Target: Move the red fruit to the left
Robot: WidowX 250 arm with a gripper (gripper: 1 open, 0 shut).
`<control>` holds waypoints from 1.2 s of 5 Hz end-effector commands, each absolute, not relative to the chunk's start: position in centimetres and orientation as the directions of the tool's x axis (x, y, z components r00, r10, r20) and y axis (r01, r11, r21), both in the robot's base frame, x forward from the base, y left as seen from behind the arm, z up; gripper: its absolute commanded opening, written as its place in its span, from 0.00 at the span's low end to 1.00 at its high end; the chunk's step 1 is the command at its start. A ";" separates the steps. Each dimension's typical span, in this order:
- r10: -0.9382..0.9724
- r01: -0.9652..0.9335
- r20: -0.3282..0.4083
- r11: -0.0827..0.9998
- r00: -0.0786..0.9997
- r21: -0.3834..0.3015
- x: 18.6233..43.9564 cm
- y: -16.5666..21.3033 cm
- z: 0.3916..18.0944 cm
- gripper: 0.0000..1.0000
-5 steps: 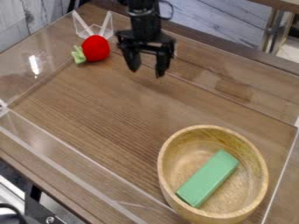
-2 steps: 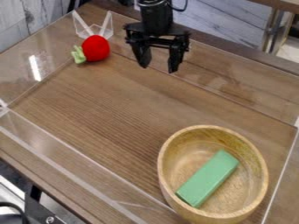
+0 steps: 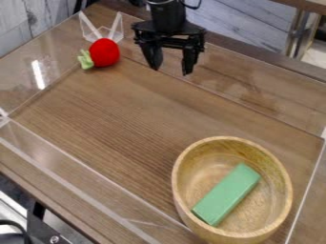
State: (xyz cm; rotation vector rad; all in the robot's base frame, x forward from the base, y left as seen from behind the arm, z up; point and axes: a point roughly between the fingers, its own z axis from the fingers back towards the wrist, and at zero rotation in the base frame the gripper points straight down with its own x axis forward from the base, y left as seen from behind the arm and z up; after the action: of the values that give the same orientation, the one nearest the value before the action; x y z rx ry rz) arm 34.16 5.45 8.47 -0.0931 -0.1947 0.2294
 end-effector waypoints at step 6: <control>0.196 -0.178 0.235 0.979 0.952 -0.096 35.0 7.3 8.6 1.00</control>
State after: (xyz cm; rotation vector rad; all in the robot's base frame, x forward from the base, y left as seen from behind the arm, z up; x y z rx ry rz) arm 34.64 6.78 7.19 -0.0818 -0.1995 0.1895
